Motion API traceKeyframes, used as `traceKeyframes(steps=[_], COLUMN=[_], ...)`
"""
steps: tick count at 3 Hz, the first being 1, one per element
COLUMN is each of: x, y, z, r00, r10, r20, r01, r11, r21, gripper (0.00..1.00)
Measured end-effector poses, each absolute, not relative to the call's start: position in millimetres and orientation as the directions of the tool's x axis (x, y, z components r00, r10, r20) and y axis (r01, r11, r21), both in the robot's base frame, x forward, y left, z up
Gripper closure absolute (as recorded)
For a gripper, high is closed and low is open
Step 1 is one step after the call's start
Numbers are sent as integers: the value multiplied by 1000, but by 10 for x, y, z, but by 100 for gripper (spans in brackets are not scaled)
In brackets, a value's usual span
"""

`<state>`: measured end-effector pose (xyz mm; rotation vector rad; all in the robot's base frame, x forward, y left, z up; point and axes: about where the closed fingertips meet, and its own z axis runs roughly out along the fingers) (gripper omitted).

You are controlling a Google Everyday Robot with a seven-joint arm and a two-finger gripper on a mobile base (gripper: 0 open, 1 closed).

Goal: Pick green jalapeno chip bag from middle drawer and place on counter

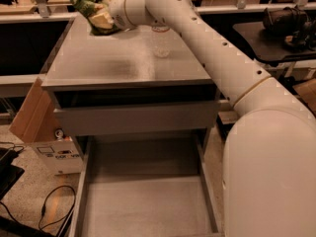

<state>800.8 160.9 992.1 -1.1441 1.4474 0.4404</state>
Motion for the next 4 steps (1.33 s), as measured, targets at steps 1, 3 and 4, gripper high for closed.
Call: traceKeyframes(steps=[1,3,4], x=[8124,8115,8112], y=[1535,1609,1636], z=[10203,10157,10140], r00=[181,179,178], r10=[-357,-357,-357], r20=[-917,-917,-917], r01=[-810,-817,-819], r11=[475,466,463], r21=[-344,-341,-339], gripper=[84,30,5])
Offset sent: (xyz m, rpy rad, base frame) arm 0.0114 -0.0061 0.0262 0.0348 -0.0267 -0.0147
